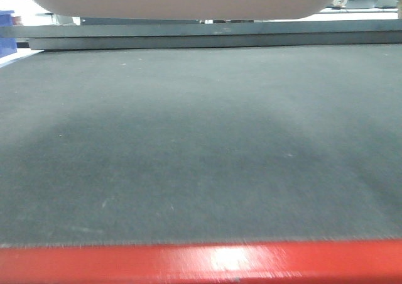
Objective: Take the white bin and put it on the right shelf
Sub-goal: 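Hold the bin raised while the base backs away from the table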
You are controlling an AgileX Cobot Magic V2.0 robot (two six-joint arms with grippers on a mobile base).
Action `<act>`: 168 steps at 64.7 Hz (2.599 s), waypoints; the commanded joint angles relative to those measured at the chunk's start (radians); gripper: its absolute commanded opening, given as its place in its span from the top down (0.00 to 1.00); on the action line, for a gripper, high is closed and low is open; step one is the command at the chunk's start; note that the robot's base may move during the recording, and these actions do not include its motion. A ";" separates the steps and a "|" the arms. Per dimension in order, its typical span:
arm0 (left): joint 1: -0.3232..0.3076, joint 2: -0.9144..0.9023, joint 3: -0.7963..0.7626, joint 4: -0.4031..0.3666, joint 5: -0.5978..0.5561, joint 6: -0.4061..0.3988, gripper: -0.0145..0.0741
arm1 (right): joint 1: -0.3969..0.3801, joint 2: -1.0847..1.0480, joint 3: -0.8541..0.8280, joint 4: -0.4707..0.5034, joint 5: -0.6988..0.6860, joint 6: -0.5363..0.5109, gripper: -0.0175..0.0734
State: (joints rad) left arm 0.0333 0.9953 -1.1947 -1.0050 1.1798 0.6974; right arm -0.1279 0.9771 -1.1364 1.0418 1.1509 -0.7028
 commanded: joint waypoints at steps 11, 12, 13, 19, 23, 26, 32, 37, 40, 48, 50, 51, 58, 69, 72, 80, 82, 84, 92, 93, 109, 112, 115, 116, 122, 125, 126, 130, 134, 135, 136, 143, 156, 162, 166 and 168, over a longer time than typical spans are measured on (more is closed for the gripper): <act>-0.026 -0.017 -0.027 -0.184 0.124 0.017 0.63 | 0.021 -0.021 -0.030 0.254 0.158 -0.013 0.42; -0.026 -0.017 -0.027 -0.184 0.124 0.017 0.63 | 0.021 -0.021 -0.030 0.254 0.158 -0.013 0.42; -0.026 -0.017 -0.027 -0.184 0.124 0.017 0.63 | 0.021 -0.021 -0.030 0.254 0.158 -0.013 0.42; -0.026 -0.017 -0.027 -0.184 0.124 0.017 0.63 | 0.021 -0.021 -0.030 0.254 0.158 -0.013 0.42; -0.026 -0.017 -0.027 -0.184 0.124 0.017 0.63 | 0.021 -0.021 -0.030 0.254 0.158 -0.013 0.42; -0.026 -0.017 -0.027 -0.184 0.124 0.017 0.63 | 0.021 -0.021 -0.030 0.254 0.158 -0.013 0.42; -0.026 -0.017 -0.027 -0.184 0.124 0.017 0.63 | 0.021 -0.021 -0.030 0.254 0.158 -0.013 0.42; -0.026 -0.018 -0.027 -0.184 0.124 0.017 0.63 | 0.021 -0.021 -0.030 0.254 0.158 -0.013 0.42; -0.026 -0.025 -0.027 -0.184 0.124 0.017 0.63 | 0.021 -0.021 -0.030 0.254 0.158 -0.013 0.42; -0.026 -0.029 -0.027 -0.184 0.124 0.017 0.63 | 0.021 -0.021 -0.030 0.254 0.155 -0.013 0.42; -0.026 -0.029 -0.027 -0.184 0.124 0.017 0.63 | 0.021 -0.021 -0.030 0.254 0.154 -0.013 0.42; -0.026 -0.029 -0.027 -0.184 0.124 0.017 0.63 | 0.021 -0.021 -0.030 0.254 0.153 -0.013 0.42; -0.026 -0.029 -0.027 -0.184 0.124 0.017 0.63 | 0.021 -0.021 -0.030 0.254 0.153 -0.013 0.42; -0.026 -0.029 -0.027 -0.184 0.124 0.017 0.63 | 0.021 -0.021 -0.030 0.254 0.150 -0.013 0.42; -0.026 -0.029 -0.027 -0.184 0.124 0.017 0.63 | 0.021 -0.021 -0.030 0.254 0.150 -0.013 0.42; -0.026 -0.029 -0.027 -0.184 0.124 0.017 0.63 | 0.021 -0.021 -0.030 0.254 0.148 -0.013 0.42; -0.026 -0.029 -0.027 -0.184 0.124 0.017 0.63 | 0.021 -0.021 -0.030 0.254 0.146 -0.013 0.42; -0.026 -0.029 -0.027 -0.184 0.124 0.017 0.63 | 0.021 -0.021 -0.030 0.254 0.145 -0.013 0.42; -0.026 -0.029 -0.027 -0.184 0.124 0.017 0.63 | 0.021 -0.021 -0.030 0.254 0.140 -0.013 0.42; -0.026 -0.029 -0.027 -0.184 0.124 0.017 0.63 | 0.021 -0.021 -0.030 0.254 0.140 -0.013 0.42; -0.026 -0.029 -0.027 -0.184 0.124 0.017 0.63 | 0.021 -0.021 -0.030 0.254 0.137 -0.013 0.42; -0.026 -0.029 -0.027 -0.184 0.124 0.017 0.63 | 0.021 -0.021 -0.030 0.254 0.137 -0.013 0.42; -0.026 -0.029 -0.027 -0.184 0.124 0.017 0.63 | 0.021 -0.021 -0.030 0.254 0.137 -0.013 0.42; -0.026 -0.029 -0.027 -0.184 0.124 0.017 0.63 | 0.021 -0.021 -0.030 0.254 0.137 -0.013 0.42; -0.026 -0.029 -0.027 -0.184 0.124 0.017 0.63 | 0.021 -0.021 -0.030 0.254 0.137 -0.013 0.42; -0.026 -0.029 -0.027 -0.184 0.124 0.017 0.63 | 0.021 -0.021 -0.030 0.254 0.137 -0.013 0.42; -0.026 -0.029 -0.027 -0.184 0.124 0.017 0.63 | 0.021 -0.021 -0.030 0.254 0.137 -0.013 0.42; -0.026 -0.029 -0.027 -0.184 0.124 0.017 0.63 | 0.021 -0.021 -0.030 0.254 0.137 -0.013 0.42; -0.026 -0.029 -0.027 -0.184 0.124 0.017 0.63 | 0.021 -0.021 -0.030 0.254 0.137 -0.013 0.42; -0.026 -0.029 -0.027 -0.184 0.124 0.017 0.63 | 0.021 -0.021 -0.030 0.254 0.137 -0.013 0.42; -0.026 -0.029 -0.027 -0.184 0.124 0.017 0.63 | 0.021 -0.021 -0.030 0.254 0.137 -0.013 0.42; -0.026 -0.029 -0.027 -0.184 0.124 0.017 0.63 | 0.021 -0.021 -0.030 0.254 0.137 -0.013 0.42; -0.026 -0.029 -0.027 -0.184 0.124 0.017 0.63 | 0.021 -0.021 -0.030 0.254 0.137 -0.013 0.42; -0.026 -0.029 -0.027 -0.184 0.124 0.017 0.63 | 0.021 -0.021 -0.030 0.254 0.137 -0.013 0.42; -0.026 -0.029 -0.027 -0.184 0.124 0.017 0.63 | 0.021 -0.021 -0.030 0.254 0.137 -0.013 0.42; -0.026 -0.029 -0.027 -0.184 0.124 0.017 0.63 | 0.021 -0.021 -0.030 0.254 0.137 -0.013 0.42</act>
State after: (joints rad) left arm 0.0333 0.9854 -1.1947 -1.0034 1.1798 0.6956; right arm -0.1279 0.9771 -1.1364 1.0441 1.1509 -0.7032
